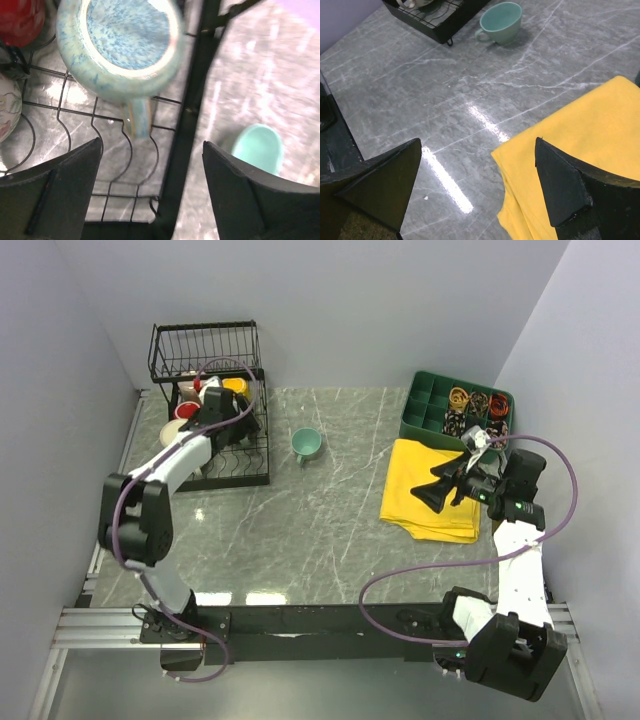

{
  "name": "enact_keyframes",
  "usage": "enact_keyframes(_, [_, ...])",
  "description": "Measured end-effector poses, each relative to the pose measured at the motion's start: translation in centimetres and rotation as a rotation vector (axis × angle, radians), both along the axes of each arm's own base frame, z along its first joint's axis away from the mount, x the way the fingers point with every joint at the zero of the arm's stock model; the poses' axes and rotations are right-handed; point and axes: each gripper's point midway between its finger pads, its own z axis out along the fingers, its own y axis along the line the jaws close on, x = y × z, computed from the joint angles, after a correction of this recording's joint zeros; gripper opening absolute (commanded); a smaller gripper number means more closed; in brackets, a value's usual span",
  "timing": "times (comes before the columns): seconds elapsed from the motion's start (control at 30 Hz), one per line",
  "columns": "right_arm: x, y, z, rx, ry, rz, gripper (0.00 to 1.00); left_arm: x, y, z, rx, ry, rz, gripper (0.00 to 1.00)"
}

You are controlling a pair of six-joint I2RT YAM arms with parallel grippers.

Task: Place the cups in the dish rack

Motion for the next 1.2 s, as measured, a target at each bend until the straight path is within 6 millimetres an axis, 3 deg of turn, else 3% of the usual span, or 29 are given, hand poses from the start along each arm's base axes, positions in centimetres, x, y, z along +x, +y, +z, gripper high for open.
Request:
enact_keyframes(0.17, [0.0,-0.5,0.0,-0.042,-0.025,-0.03,1.0,-2.4,-0.3,2.3,-0.021,-0.07,-0.063,0.95])
enact_keyframes(0.33, [0.2,-0.2,-0.4,-0.07,-0.019,-0.024,1.0,-6.2,-0.6,4.0,-0.04,-0.128,-0.149,0.98])
enact_keyframes(0.43, [0.7,1.8,-1.1,-0.113,0.049,0.05,1.0,-8.8,-0.8,5.8,-0.048,-0.196,-0.212,0.99])
enact_keyframes(0.57, [2.1,6.1,-1.1,-0.179,0.125,0.182,1.0,-12.4,-0.7,9.4,-0.047,-0.322,-0.282,0.99])
enact_keyframes(0.7, [5.6,10.0,-0.6,-0.24,0.19,0.214,1.0,-15.5,-0.3,12.2,-0.041,-0.44,-0.315,0.96])
enact_keyframes(0.77, [7.7,12.2,-1.0,-0.275,0.235,0.187,1.0,-16.9,0.0,12.6,-0.04,-0.478,-0.317,0.96])
enact_keyframes(0.97, [14.2,18.1,-3.7,-0.295,0.39,0.031,1.0,-18.8,0.5,10.8,-0.027,-0.48,-0.321,0.96])
enact_keyframes(1.2, [19.5,20.5,-8.1,-0.262,0.536,-0.129,0.97,-18.7,0.5,9.9,-0.024,-0.464,-0.323,0.96])
